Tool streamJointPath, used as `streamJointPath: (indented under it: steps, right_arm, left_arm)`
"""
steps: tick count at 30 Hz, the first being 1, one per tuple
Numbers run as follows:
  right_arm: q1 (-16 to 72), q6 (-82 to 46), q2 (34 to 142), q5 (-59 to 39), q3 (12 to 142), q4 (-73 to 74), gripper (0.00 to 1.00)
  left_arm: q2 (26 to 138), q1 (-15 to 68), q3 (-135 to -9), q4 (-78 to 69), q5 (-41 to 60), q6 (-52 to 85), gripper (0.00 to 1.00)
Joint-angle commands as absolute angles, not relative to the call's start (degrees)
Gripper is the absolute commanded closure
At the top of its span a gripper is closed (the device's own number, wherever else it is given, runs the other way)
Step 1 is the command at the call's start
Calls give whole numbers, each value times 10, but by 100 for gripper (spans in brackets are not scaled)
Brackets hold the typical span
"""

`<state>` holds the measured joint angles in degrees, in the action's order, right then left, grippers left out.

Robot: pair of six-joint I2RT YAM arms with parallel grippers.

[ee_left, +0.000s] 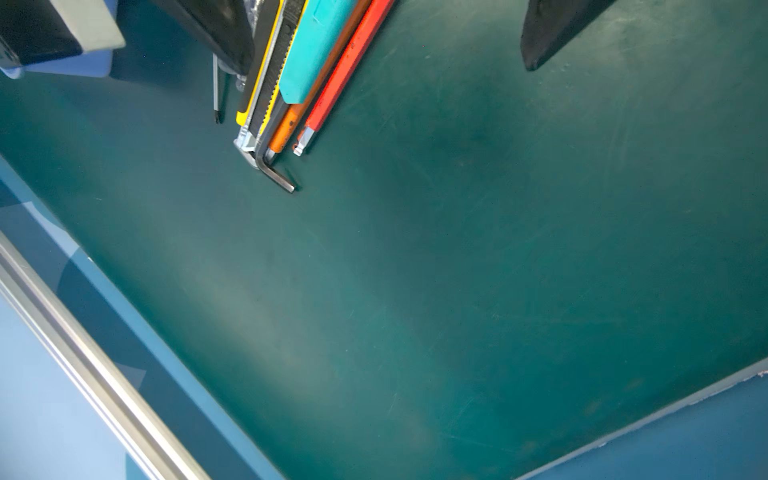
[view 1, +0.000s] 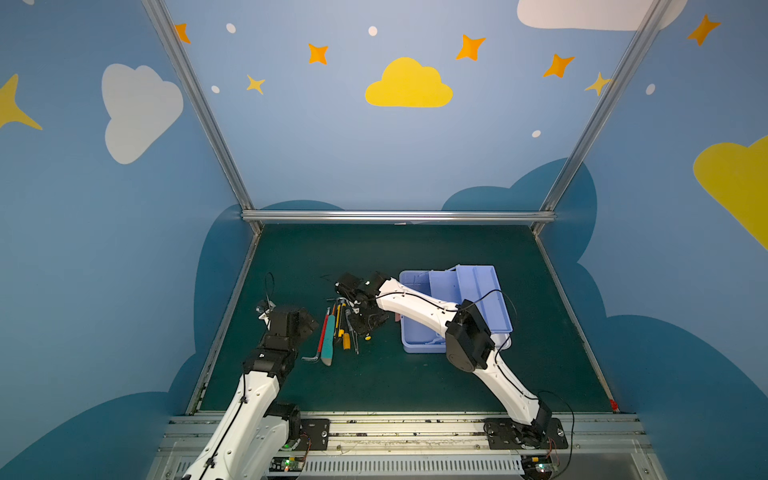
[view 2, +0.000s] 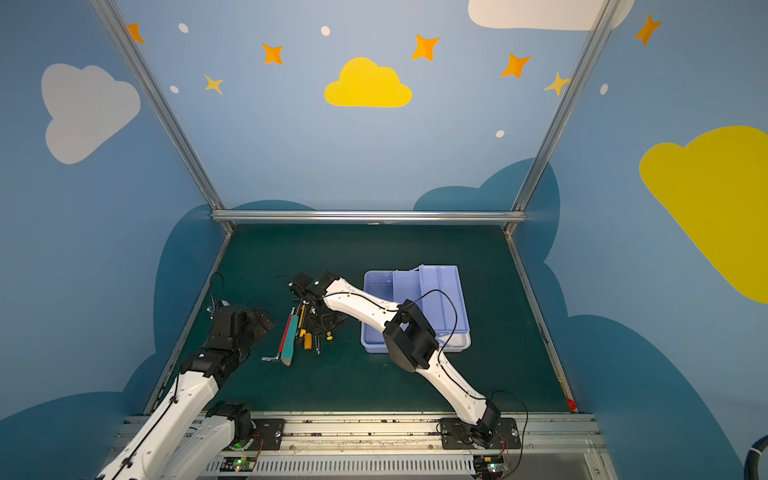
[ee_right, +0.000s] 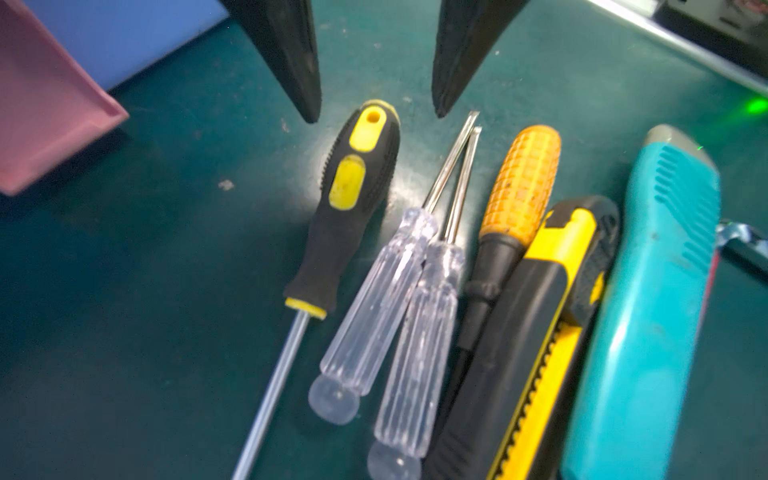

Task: Pack the tool kit
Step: 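Move the right gripper over the tools to the black-yellow screwdriver, then grasp the black-yellow screwdriver handle with the right gripper and lift it, then carry the screwdriver over the open tray and lower it in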

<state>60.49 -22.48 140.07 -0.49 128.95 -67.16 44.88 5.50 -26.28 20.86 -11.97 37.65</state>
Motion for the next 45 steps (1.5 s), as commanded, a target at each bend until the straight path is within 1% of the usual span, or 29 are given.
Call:
streamJointPath:
  steps: [1, 9, 11, 17, 22, 23, 27, 31, 37, 45]
  right_arm:
    - [605, -236, 1419, 19, 1302, -703, 56]
    - [604, -253, 1444, 0, 1322, -700, 57]
    - [602, -260, 1447, 4, 1322, -700, 58]
    - [588, -272, 1439, 2, 1309, -705, 76]
    - [579, -258, 1408, 14, 1306, -706, 98]
    - [577, -253, 1398, 18, 1305, -709, 100]
    - [562, -227, 1329, 30, 1276, -716, 100]
    - [530, -200, 1236, -1, 1198, -693, 100]
    - [438, -178, 1091, -24, 1059, -674, 100]
    - [333, -166, 961, 18, 917, -673, 100]
  left_arm:
    - [454, 51, -257, 198, -111, 381, 0]
    - [460, 49, -254, 186, -103, 378, 0]
    - [464, 49, -252, 181, -104, 375, 0]
    - [473, 49, -253, 174, -99, 371, 0]
    - [479, 49, -257, 173, -87, 366, 0]
    - [480, 49, -258, 173, -85, 366, 0]
    - [484, 49, -262, 172, -86, 360, 0]
    - [491, 49, -269, 173, -84, 359, 0]
    - [499, 49, -282, 195, -80, 360, 0]
    - [506, 49, -283, 199, -66, 361, 0]
